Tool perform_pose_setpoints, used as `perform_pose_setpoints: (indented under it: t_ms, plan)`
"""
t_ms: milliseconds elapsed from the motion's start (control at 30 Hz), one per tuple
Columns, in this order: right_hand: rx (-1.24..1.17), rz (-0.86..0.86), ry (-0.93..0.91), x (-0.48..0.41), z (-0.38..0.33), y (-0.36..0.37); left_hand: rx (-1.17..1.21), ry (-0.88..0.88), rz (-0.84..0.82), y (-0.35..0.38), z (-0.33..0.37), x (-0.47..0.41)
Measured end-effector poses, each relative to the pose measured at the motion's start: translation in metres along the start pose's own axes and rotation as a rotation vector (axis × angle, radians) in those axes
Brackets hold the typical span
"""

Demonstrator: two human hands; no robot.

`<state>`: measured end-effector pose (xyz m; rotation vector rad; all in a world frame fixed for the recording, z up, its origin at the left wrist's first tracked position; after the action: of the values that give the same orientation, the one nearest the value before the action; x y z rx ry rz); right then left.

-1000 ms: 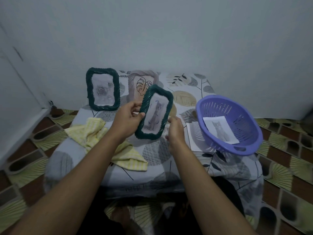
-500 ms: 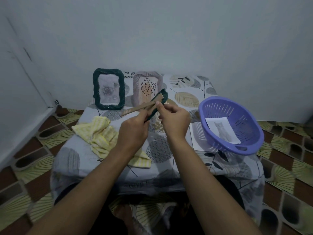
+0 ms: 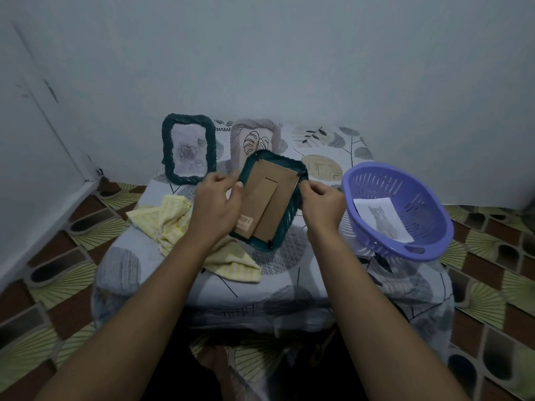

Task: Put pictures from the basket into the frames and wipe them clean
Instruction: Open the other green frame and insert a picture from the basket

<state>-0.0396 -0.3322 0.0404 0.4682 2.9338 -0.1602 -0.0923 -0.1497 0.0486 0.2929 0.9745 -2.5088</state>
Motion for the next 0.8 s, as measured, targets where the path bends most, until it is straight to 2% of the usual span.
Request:
perform_pose_setpoints:
  t_ms: [67, 133, 300, 367, 533, 600, 700, 800]
  plan:
    - [-0.008, -0.02, 0.035, -0.002, 0.004, -0.002, -0.027, -0.169, -0.146, 0.004, -0.013, -0.009]
    - [-0.013, -0.02, 0.08, -0.006, 0.01, -0.004, 0.014, -0.249, -0.239, 0.008, -0.02, -0.009]
    - [-0.065, 0.07, 0.173, -0.015, 0.028, -0.01, 0.339, -0.386, -0.301, 0.019, -0.033, -0.003]
    - [-0.071, 0.054, 0.17, -0.012, 0.027, -0.013, 0.442, -0.428, -0.339, 0.025, -0.033, 0.0]
    - [-0.153, -0.278, 0.086, 0.004, 0.021, -0.018, 0.579, -0.425, -0.325, 0.04, -0.029, 0.004]
    - [-0.146, -0.36, 0.029, 0.005, 0.025, -0.02, 0.624, -0.418, -0.335, 0.044, -0.025, 0.005]
    - [-0.034, -0.374, -0.02, 0.003, 0.036, -0.02, 0.614, -0.396, -0.318, 0.051, -0.022, 0.008]
    - [0.178, -0.32, -0.014, -0.005, 0.059, -0.015, 0.469, -0.329, -0.235, 0.058, -0.022, 0.011]
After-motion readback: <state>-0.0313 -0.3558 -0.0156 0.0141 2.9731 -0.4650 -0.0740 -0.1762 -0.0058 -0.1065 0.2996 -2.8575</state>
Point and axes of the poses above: each hand's wrist, its own x-axis away from the middle knuckle, its own y-axis out of the palm, z = x × y, the point moved 1 cm from there along -x, towards the middle knuckle, and after that the axes turned 5 degrees about -y, right-handed, at the moved point
